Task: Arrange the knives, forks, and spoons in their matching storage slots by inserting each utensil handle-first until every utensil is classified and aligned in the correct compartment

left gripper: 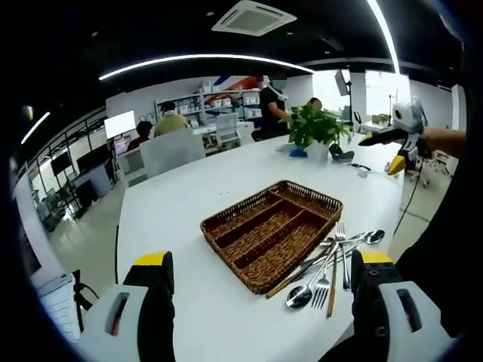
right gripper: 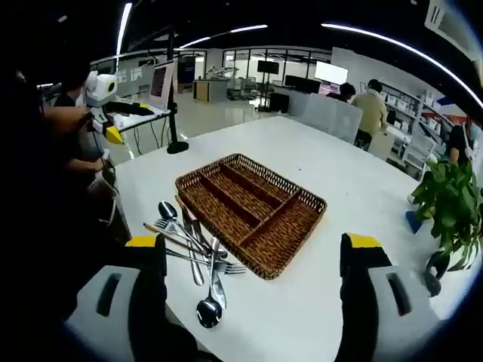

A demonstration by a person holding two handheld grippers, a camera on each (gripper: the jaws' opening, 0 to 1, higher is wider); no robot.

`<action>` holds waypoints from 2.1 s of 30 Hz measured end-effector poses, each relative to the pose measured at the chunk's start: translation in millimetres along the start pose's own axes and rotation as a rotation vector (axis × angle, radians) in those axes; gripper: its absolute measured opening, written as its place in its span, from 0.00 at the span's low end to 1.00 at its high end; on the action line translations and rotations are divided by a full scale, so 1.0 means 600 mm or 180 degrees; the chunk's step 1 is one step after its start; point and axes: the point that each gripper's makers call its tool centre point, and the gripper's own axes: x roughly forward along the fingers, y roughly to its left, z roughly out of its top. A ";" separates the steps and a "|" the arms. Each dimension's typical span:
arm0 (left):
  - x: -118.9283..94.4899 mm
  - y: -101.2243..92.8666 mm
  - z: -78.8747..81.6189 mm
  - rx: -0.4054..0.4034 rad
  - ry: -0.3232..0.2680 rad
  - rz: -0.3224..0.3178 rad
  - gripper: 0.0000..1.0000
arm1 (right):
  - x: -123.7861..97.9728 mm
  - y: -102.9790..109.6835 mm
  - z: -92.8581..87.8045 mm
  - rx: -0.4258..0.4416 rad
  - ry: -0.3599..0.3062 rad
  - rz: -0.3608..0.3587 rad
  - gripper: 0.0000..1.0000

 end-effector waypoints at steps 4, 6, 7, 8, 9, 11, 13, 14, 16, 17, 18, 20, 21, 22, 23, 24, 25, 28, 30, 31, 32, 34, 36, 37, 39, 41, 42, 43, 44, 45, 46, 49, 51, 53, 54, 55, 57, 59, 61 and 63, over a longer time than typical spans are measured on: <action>0.001 -0.006 -0.004 0.0036 0.0024 0.0007 1.00 | 0.010 0.025 0.051 -0.0026 -0.0360 0.0234 1.00; 0.003 0.002 -0.009 -0.0001 0.0026 0.0019 1.00 | 0.021 0.026 0.057 -0.0088 -0.0297 0.0242 1.00; 0.002 0.005 -0.011 -0.0016 0.0024 0.0035 1.00 | 0.024 0.026 0.060 -0.0103 -0.0307 0.0258 1.00; 0.002 0.008 -0.012 -0.0033 0.0022 0.0047 1.00 | 0.029 0.026 0.066 -0.0099 -0.0327 0.0275 1.00; 0.002 0.009 -0.013 -0.0044 0.0025 0.0050 1.00 | 0.032 0.026 0.068 -0.0093 -0.0330 0.0286 1.00; 0.000 0.011 -0.014 -0.0038 0.0024 0.0066 1.00 | 0.042 0.025 0.070 -0.0125 -0.0286 0.0315 1.00; -0.003 0.017 -0.016 -0.0040 0.0015 0.0094 1.00 | 0.049 0.025 0.070 -0.0154 -0.0258 0.0330 1.00; -0.005 0.021 -0.017 -0.0055 0.0008 0.0109 1.00 | 0.053 0.024 0.071 -0.0158 -0.0248 0.0335 1.00; -0.008 0.027 -0.022 -0.0077 0.0006 0.0152 1.00 | 0.063 0.022 0.070 -0.0172 -0.0194 0.0341 1.00; -0.010 0.031 -0.025 -0.0082 0.0006 0.0166 1.00 | 0.066 0.022 0.070 -0.0174 -0.0185 0.0342 1.00; -0.012 0.034 -0.027 -0.0092 0.0003 0.0174 1.00 | 0.068 0.021 0.071 -0.0173 -0.0184 0.0342 1.00; -0.016 0.042 -0.030 -0.0115 0.0000 0.0184 1.00 | 0.074 0.020 0.073 -0.0159 -0.0159 0.0342 1.00; -0.017 0.044 -0.031 -0.0093 0.0016 0.0160 1.00 | 0.075 0.019 0.074 -0.0138 -0.0146 0.0338 1.00; -0.017 0.047 -0.032 -0.0048 0.0044 0.0132 1.00 | 0.075 0.019 0.076 -0.0118 -0.0145 0.0335 1.00; -0.016 0.046 -0.031 -0.0015 0.0065 0.0117 1.00 | 0.075 0.020 0.078 -0.0101 -0.0152 0.0332 1.00; -0.015 0.047 -0.028 -0.0026 0.0044 0.0102 1.00 | 0.076 0.020 0.080 -0.0061 -0.0156 0.0306 1.00; -0.013 0.051 -0.028 -0.0067 0.0016 0.0079 1.00 | 0.077 0.018 0.078 -0.0042 -0.0132 0.0252 1.00; -0.005 0.051 -0.035 -0.0120 0.0047 -0.0105 1.00 | 0.069 0.007 0.051 0.0021 0.0063 0.0013 1.00; -0.005 0.055 -0.032 -0.0116 0.0088 -0.0173 1.00 | 0.056 -0.005 0.039 0.0145 0.0095 -0.0123 1.00; -0.006 0.058 -0.027 -0.0106 0.0060 -0.0178 1.00 | 0.050 -0.012 0.035 0.0219 0.0084 -0.0189 1.00; -0.006 0.060 -0.021 -0.0107 0.0030 -0.0177 1.00 | 0.042 -0.020 0.027 0.0298 0.0093 -0.0271 1.00; -0.001 0.068 -0.004 -0.0117 -0.0044 -0.0089 1.00 | 0.019 -0.031 -0.001 0.0392 0.0107 -0.0358 1.00; 0.002 0.076 0.007 -0.0095 -0.0098 0.0039 1.00 | 0.002 -0.046 -0.035 0.0528 0.0191 -0.0482 1.00; 0.002 0.072 0.008 -0.0101 -0.0068 0.0050 1.00 | -0.008 -0.048 -0.048 0.0553 0.0210 -0.0448 1.00; 0.003 0.065 0.016 -0.0046 -0.0095 0.0108 1.00 | -0.019 -0.055 -0.056 0.0573 0.0179 -0.0451 1.00; 0.008 0.054 0.014 -0.0089 -0.0025 0.0092 1.00 | -0.031 -0.061 -0.054 0.0537 0.0172 -0.0456 1.00; 0.009 0.048 0.014 -0.0069 -0.0023 0.0072 1.00 | -0.034 -0.066 -0.046 0.0494 0.0126 -0.0470 1.00; 0.013 0.042 0.014 -0.0001 -0.0008 0.0044 1.00 | -0.035 -0.069 -0.040 0.0479 0.0100 -0.0470 1.00; 0.014 0.039 0.014 0.0026 0.0005 0.0032 1.00 | -0.033 -0.070 -0.033 0.0459 0.0074 -0.0457 1.00; 0.015 0.034 0.016 0.0054 0.0008 0.0022 1.00 | -0.029 -0.070 -0.022 0.0420 0.0032 -0.0431 1.00; 0.015 0.033 0.017 0.0067 0.0005 0.0028 1.00 | -0.025 -0.069 -0.014 0.0391 0.0005 -0.0407 1.00; 0.013 0.035 0.013 0.0090 0.0017 0.0026 1.00 | -0.003 -0.055 0.008 0.0223 0.0001 -0.0263 1.00; 0.011 0.035 0.006 0.0156 0.0063 0.0004 1.00 | 0.007 -0.049 0.018 0.0162 -0.0002 -0.0217 1.00; 0.007 0.034 0.004 0.0184 0.0075 -0.0013 1.00 | 0.020 -0.041 0.034 0.0116 -0.0035 -0.0160 1.00; 0.003 0.036 0.004 0.0180 0.0068 -0.0008 1.00 | 0.026 -0.038 0.043 0.0050 -0.0082 -0.0141 0.99; 0.002 0.040 0.004 0.0157 0.0059 0.0001 1.00 | 0.031 -0.033 0.051 0.0004 -0.0100 -0.0109 0.98; 0.001 0.045 0.006 0.0132 0.0034 0.0034 1.00 | 0.047 -0.019 0.060 -0.0008 -0.0073 0.0013 0.99; 0.001 0.048 0.008 0.0145 0.0008 0.0049 1.00 | 0.062 -0.007 0.070 -0.0060 -0.0038 0.0091 0.99; 0.001 0.047 0.009 0.0118 -0.0014 0.0027 1.00 | 0.073 0.003 0.086 -0.0152 -0.0061 0.0146 0.99; -0.001 0.051 0.008 0.0137 -0.0015 0.0029 1.00 | 0.081 0.012 0.100 -0.0177 -0.0088 0.0205 0.99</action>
